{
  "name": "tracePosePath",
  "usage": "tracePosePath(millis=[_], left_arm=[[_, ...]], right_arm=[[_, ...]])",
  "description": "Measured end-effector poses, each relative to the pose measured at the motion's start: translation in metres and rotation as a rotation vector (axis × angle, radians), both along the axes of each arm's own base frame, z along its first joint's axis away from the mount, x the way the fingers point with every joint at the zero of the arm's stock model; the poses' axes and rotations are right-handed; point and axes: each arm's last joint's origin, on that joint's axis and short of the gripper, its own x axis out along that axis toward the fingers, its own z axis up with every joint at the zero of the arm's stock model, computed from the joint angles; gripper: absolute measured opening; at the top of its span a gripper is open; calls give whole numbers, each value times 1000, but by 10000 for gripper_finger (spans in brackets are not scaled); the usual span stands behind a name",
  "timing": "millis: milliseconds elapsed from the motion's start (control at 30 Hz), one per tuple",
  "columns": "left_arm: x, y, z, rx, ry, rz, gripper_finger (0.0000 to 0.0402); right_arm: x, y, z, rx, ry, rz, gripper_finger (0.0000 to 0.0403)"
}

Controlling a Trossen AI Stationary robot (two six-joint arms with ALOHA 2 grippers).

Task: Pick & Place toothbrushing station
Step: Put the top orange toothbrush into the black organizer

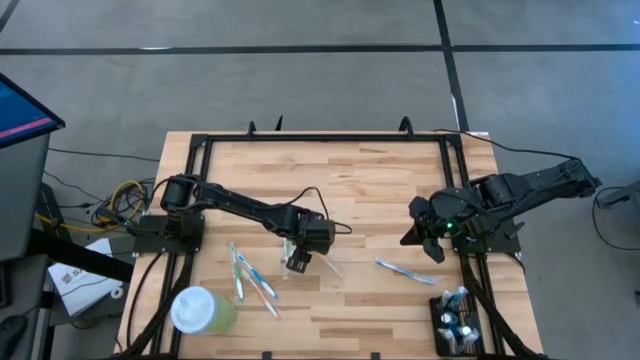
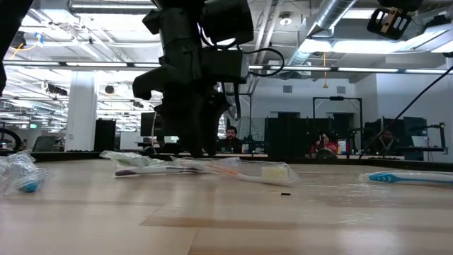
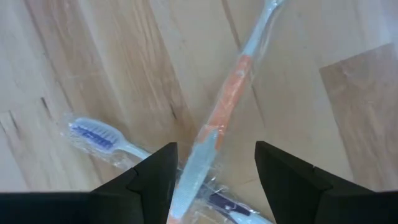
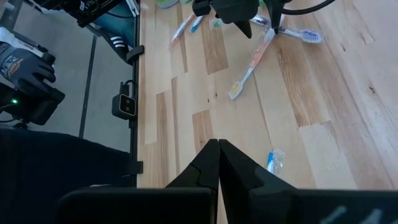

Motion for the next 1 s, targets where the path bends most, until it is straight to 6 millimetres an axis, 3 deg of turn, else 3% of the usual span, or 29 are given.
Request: tracePosePath(millis=[267,700,1000], left_arm=[[1,0,0,-4,-9,-36,209],[4,-1,-20,-8,36,-44,208],[4,-1,-21,-8,39,-43,135]], right_arm=[[0,0,0,0,0,0,0],[0,0,-1,-8,3,-4,0],[0,0,-1,-10,7,-4,0]])
